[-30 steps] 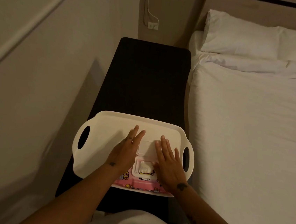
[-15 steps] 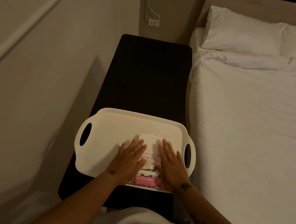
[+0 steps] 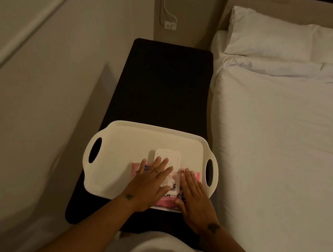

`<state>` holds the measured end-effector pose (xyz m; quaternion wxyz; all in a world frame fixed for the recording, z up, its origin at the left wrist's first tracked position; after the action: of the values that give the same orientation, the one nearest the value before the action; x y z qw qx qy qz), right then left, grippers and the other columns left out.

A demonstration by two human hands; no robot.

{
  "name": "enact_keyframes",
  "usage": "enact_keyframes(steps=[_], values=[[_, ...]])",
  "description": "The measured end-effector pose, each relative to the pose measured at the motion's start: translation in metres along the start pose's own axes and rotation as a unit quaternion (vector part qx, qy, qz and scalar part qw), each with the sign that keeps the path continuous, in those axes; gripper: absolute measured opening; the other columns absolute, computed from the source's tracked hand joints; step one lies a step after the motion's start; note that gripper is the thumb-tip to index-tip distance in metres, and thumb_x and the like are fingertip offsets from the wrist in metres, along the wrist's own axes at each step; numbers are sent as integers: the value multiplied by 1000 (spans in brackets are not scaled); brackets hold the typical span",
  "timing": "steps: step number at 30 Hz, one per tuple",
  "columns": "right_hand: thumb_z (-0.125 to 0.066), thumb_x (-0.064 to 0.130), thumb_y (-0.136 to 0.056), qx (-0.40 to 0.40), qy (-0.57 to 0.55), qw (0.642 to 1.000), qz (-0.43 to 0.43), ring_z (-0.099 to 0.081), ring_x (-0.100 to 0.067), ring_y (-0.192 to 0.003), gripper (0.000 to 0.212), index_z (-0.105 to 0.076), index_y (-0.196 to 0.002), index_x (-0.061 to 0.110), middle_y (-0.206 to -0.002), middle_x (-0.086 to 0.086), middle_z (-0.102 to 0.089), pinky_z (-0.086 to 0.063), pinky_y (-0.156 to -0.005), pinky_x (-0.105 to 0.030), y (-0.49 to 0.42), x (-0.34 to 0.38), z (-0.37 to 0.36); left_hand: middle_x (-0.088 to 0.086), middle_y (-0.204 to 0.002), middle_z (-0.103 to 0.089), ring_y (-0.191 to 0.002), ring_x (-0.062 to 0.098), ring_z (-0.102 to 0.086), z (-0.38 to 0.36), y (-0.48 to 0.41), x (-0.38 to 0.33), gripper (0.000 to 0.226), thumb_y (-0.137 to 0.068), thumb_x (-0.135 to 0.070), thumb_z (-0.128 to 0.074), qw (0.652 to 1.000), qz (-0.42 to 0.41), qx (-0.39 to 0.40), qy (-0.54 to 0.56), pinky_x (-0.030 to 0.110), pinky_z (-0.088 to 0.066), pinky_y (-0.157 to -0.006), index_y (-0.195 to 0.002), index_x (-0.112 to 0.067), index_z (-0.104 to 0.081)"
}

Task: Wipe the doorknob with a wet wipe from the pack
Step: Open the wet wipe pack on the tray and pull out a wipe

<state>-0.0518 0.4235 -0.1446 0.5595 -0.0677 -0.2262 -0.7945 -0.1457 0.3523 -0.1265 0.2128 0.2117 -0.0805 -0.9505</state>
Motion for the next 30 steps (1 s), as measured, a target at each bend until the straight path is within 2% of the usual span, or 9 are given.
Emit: enact_keyframes(steps=[3, 7, 12, 15, 19, 22, 24, 26, 30], values=[[5, 72, -77, 9, -2, 1000, -7, 23, -16, -134, 77, 22, -135, 25, -143, 6, 25, 15, -107, -32, 0, -5, -8, -5, -156, 9, -137, 11, 23, -4, -5, -2, 57, -94, -48, -24, 1000, 1, 7, -1, 40, 21, -108, -145, -27, -10], [15, 76, -70, 31, 26, 999, -12, 26, -20, -133, 82, 25, -133, 24, -141, 3, 30, 17, -106, -34, -1, -10, -17, -2, -157, 0, -142, 14, 14, -5, -8, -4, 51, -93, -46, -30, 1000, 1, 11, 15, 40, 19, -109, -139, -25, -27], [11, 74, -71, 19, 23, 1000, -7, 29, -20, -131, 80, 26, -132, 23, -140, 3, 31, 20, -105, -33, 0, -6, -11, -4, -157, -7, -143, 12, 9, 4, -7, -2, 39, -91, -43, -38, 998, 4, -12, 57, 41, 14, -112, -125, -23, -40], [5, 69, -78, -10, 10, 1000, -12, 35, -13, -127, 74, 28, -130, 23, -139, 5, 32, 27, -101, -26, -4, 0, -3, -3, -155, -16, -143, 12, 3, 13, -4, 4, 31, -89, -40, -43, 996, 2, -41, 81, 37, 13, -112, -114, -22, -42], [-12, 54, -88, -42, -33, 999, 10, 28, -10, -131, 62, 17, -135, 27, -144, 8, 19, 23, -104, -25, -15, 15, 9, -3, -149, -33, -142, 11, -11, 23, 4, 11, 18, -84, -27, -48, 992, -2, -71, 106, 27, 13, -109, -101, -23, -44], [-22, 47, -93, -61, -52, 996, 31, 15, -10, -135, 56, -3, -142, 27, -150, 6, 2, 16, -106, -25, -25, 25, 15, -1, -138, -47, -138, 13, -25, 27, 10, 16, 13, -83, -20, -46, 991, -7, -79, 108, 29, 4, -114, -96, -22, -47], [-31, 38, -97, -66, -52, 996, 39, 3, -16, -140, 50, -18, -142, 22, -153, -1, -12, 8, -109, -30, -28, 27, 15, -1, -133, -51, -133, 13, -32, 27, 12, 20, 18, -84, -19, -45, 991, 1, -83, 104, 31, -3, -117, -100, -22, -51], [-34, 33, -97, -77, -53, 995, 47, -8, -20, -141, 45, -27, -140, 19, -152, -5, -22, 4, -110, -33, -29, 30, 16, -1, -139, -46, -135, 12, -28, 25, 15, 21, 28, -88, -21, -42, 992, 11, -81, 95, 30, -4, -115, -114, -23, -51], [-45, 25, -95, -117, -52, 990, 58, -25, -27, -137, 38, -43, -131, 14, -145, -9, -37, -10, -112, -45, -28, 33, 24, -3, -150, -29, -139, 10, -18, 14, 21, 26, 43, -94, -27, -33, 995, 30, -71, 57, 28, -3, -115, -136, -22, -35]])
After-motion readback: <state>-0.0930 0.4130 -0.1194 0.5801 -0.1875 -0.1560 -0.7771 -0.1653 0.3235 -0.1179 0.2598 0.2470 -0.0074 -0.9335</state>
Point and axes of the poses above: each hand's wrist, its own y-axis away from the middle knuckle, its own z-axis out of the back of the hand, x = y × z, the point moved 9 cm from there along -y, towards the middle knuckle
